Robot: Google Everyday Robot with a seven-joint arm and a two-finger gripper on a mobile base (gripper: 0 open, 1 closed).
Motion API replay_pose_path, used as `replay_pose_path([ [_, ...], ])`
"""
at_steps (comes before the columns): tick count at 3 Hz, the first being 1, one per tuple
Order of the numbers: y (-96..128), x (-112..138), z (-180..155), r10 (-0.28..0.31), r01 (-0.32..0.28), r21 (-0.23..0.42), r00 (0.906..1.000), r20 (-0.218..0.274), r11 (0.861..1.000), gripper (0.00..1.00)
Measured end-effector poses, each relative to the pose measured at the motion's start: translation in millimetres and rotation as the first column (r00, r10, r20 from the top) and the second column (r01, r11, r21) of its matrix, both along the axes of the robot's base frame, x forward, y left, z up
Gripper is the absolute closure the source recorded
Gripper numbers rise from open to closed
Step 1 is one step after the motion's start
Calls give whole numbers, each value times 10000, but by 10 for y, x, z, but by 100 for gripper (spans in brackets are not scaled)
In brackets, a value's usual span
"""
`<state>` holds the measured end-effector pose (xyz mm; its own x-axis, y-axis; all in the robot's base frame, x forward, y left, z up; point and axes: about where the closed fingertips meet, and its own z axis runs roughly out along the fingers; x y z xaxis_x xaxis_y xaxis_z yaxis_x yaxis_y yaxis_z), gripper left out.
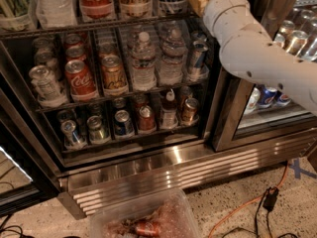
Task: Pick blue plastic bottle from top shelf of fridge
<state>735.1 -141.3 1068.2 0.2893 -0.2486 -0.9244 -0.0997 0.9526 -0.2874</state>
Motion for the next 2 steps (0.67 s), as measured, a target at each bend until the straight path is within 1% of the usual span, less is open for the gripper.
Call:
replay_pose_path([
  [2, -49, 43, 37, -95, 95, -23, 9999, 64, 10000, 45],
])
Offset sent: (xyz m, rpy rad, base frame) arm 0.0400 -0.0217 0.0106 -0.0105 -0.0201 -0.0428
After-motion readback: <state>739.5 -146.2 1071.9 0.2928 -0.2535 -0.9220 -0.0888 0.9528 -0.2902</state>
